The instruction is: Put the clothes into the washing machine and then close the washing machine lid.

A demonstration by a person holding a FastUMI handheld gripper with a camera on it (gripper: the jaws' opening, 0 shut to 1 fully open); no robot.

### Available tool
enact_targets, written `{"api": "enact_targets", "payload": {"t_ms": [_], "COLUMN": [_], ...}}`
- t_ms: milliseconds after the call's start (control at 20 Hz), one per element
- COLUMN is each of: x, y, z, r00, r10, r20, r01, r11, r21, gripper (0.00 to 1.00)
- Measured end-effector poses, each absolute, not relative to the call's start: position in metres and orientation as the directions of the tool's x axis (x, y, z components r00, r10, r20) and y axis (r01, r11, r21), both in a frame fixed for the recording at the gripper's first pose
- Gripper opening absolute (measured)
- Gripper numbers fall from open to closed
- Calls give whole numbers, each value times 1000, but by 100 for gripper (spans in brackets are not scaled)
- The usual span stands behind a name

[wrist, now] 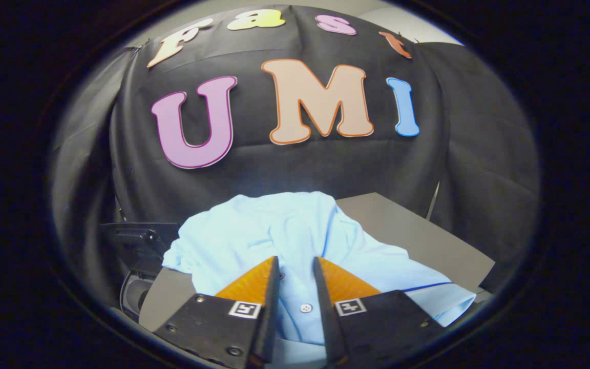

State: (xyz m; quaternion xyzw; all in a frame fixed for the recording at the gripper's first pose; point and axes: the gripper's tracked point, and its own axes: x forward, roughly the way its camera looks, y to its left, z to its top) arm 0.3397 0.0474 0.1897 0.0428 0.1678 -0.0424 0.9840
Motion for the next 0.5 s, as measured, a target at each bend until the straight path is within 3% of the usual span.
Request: {"api": "enact_targets", "payload": {"t_ms": [200,350,500], "x": [340,336,332], "y": [52,69,112], "z": [192,196,192], "r00": [937,943,948], "r10": [-147,-171,-84], "r20": [-318,-284,-308], "r01": [171,156,76], "r11": [984,985,996], "r21": [50,-72,-38], "gripper": [2,0,0]}}
